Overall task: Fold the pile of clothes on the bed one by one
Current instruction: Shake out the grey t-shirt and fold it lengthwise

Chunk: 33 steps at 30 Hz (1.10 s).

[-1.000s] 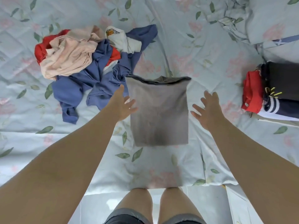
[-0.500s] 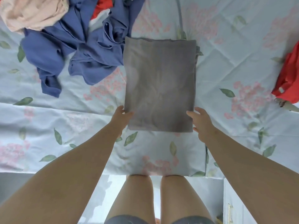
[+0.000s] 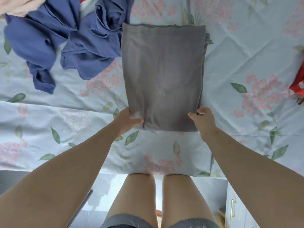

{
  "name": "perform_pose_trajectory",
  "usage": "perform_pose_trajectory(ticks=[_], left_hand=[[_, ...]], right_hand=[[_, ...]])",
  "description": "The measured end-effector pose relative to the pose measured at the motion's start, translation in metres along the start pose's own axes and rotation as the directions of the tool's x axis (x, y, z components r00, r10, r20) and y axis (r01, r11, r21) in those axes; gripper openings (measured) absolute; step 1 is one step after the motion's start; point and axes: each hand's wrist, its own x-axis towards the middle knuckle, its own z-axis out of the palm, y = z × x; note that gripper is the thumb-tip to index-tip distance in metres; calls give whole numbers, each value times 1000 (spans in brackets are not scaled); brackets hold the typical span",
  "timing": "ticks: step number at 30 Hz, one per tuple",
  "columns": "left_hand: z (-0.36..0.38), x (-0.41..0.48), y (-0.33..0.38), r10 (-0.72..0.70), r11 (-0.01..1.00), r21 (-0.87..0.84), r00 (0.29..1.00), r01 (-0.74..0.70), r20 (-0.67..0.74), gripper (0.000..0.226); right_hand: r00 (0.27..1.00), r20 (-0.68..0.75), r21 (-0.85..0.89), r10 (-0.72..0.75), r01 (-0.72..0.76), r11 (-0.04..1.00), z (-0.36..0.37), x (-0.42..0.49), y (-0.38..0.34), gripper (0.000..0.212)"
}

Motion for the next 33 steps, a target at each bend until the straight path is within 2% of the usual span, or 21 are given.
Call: perform_pose_trajectory(ticks=[1, 3, 4, 5, 6, 7, 10, 12, 14, 16, 19, 21, 22, 24, 27, 33], left_hand=[[0, -1, -2, 4, 997, 75, 1000, -5, 18, 50], [-5, -1, -5, -7, 950, 311, 1000, 9, -9, 25], [-8, -2, -9, -5, 906, 423, 998, 28, -55, 25], [-11, -3, -11, 1, 870, 491, 995, 46, -95, 34], [-14, -4, -15, -4, 860, 507, 992, 66, -123, 40], [-14, -5, -18, -12, 883, 462, 989, 80, -149, 41], [-6, -10, -22, -60, 992, 100, 977, 82, -204, 32], [2, -12, -21, -27, 995, -101, 974, 4, -225, 12], [6, -11, -21, -7, 988, -155, 983, -22, -181, 9], [5, -9, -25, -15, 1000, -4, 992, 14, -129, 13], [-1, -2, -29, 23, 933, 355, 972, 63, -234, 31], [-3, 2, -30, 10, 902, 418, 963, 108, -269, 33], [-3, 5, -28, -31, 922, 367, 967, 126, -253, 32], [-1, 11, -22, -100, 979, 153, 971, 135, -216, 38], [-5, 23, 1, -87, 982, -185, 965, 41, -247, 37], [-24, 75, 57, -11, 916, -384, 946, -121, -324, 34]], right_hand=[[1000, 14, -3, -1, 1, 1000, 0, 0, 1, 38], [999, 39, -26, -12, 13, 1000, 0, 0, 0, 30], [999, 50, -45, -19, 21, 999, -1, -1, 0, 23], [998, 59, -59, -21, 24, 998, -2, -1, -1, 17], [998, 64, -62, -18, 22, 998, -3, -1, -1, 13], [998, 65, -57, -15, 19, 998, -5, -2, 0, 10], [998, 54, -40, -26, 28, 999, -9, -2, 5, 17], [999, 47, -33, -17, 18, 999, -11, -3, 9, 12], [997, 80, -28, 3, 0, 1000, -11, -1, 10, 9], [992, 129, -31, 4, 0, 1000, -12, -1, 10, 8], [995, 94, -102, -26, 35, 994, -11, 2, 16, 19], [997, 64, -123, -32, 40, 992, -11, 2, 20, 28], [997, 73, -112, -26, 34, 993, -11, 3, 20, 26], [993, 122, -58, -6, 13, 998, -11, 4, 17, 15], [985, 170, 102, -8, -10, 995, -12, 12, -1, 10], [993, 33, 233, -114, 103, 967, 2, 57, -59, 21]])
